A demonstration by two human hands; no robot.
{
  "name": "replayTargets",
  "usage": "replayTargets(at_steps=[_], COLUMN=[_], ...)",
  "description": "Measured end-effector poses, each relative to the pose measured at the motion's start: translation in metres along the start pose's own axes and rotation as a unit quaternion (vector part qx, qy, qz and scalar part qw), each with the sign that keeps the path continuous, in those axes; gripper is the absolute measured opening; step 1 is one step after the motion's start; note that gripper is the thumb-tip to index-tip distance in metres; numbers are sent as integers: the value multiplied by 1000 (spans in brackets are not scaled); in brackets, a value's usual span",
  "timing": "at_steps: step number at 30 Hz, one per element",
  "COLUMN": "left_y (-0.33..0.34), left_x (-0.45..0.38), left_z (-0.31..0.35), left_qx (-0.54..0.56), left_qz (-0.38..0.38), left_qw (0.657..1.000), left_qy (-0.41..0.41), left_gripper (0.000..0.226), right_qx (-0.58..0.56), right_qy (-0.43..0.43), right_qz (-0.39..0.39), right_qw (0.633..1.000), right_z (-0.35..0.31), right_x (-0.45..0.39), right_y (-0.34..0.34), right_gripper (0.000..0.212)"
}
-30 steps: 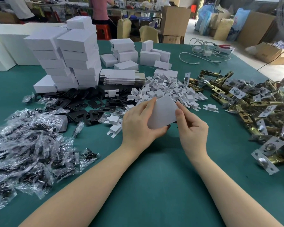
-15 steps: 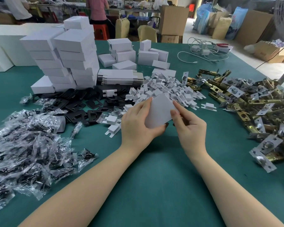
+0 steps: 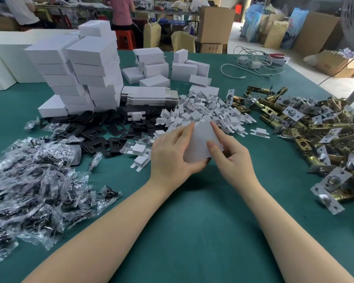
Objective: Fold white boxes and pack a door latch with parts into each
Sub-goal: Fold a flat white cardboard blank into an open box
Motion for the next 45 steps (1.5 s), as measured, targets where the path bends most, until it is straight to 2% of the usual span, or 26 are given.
replayTargets(at_steps=[3,5,8,9,11,13,14,16,17,19,21,22,24,25,27,29,30,32,33,34,36,37,39,42,45], left_y=[1,8,12,10,11,18,20,21,20,19,13,13,14,15,20,30,36,43,44,44,43,43,43,43,41], left_x=[2,3,4,3,1,-1,-2,-5,-5,-5,1,3,6,6,5,4,5,7,7,6,5,5,5,4,4], left_z=[0,0,-11,-18,-33,-41,-43,-33,-26,-11,6,8,4,0,-14,-27,-33,-39,-40,-41,-39,-40,-41,-41,-41], left_qx=[-25,-43,-22,7,84,155,175,195,223,291,276,272,249,245,250,231,221,214,209,197,180,187,207,211,205], left_qz=[20,16,8,11,-10,-50,-68,-88,-98,-122,-103,-105,-110,-114,-143,-196,-227,-263,-267,-267,-269,-270,-268,-262,-251], left_qw=[999,999,997,995,984,968,964,968,964,947,955,956,962,963,954,941,932,920,920,924,930,927,921,923,928], left_qy=[13,6,-69,-101,-157,-191,-188,-130,-107,-60,30,42,16,-11,-87,-150,-173,-199,-198,-190,-175,-179,-191,-185,-185], left_gripper=[80,87,100,102,107,113,115,109,103,83,68,61,48,42,36,37,39,46,49,51,52,52,49,48,44], right_qx=[-12,-42,-145,-179,-208,-177,-157,-155,-163,-176,-98,-86,-142,-157,-65,64,107,191,262,354,535,589,633,638,661], right_qy=[4,36,75,91,122,153,168,193,204,236,273,295,287,283,233,173,158,163,179,197,235,258,307,331,339], right_qz=[27,77,171,194,218,190,148,55,39,37,24,9,11,38,84,146,157,124,79,25,-74,-108,-164,-189,-179], right_qw=[1000,995,972,960,946,953,962,967,964,955,957,952,947,945,967,972,969,960,945,914,808,758,691,669,646], right_z=[5,12,23,28,37,41,42,42,42,47,47,51,42,43,44,40,41,49,54,58,64,66,74,83,84], right_x=[1,0,1,2,4,3,3,8,7,5,4,6,10,12,10,1,-6,-25,-33,-41,-50,-51,-45,-36,-31], right_y=[-2,-7,-21,-27,-35,-31,-24,-5,1,8,2,2,6,4,-13,-40,-54,-77,-87,-98,-127,-142,-164,-177,-182], right_gripper=[53,58,63,59,38,16,10,11,13,22,30,35,39,35,27,16,14,29,36,38,25,15,14,8,3])
Point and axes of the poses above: each hand's wrist, its own x-axis away from the middle knuckle, its own y-axis out of the palm, z = x × y, the point moved 8 cm from there along -x, towards the middle knuckle, and after that the axes turned 11 degrees about -y, right-handed, at the moved point
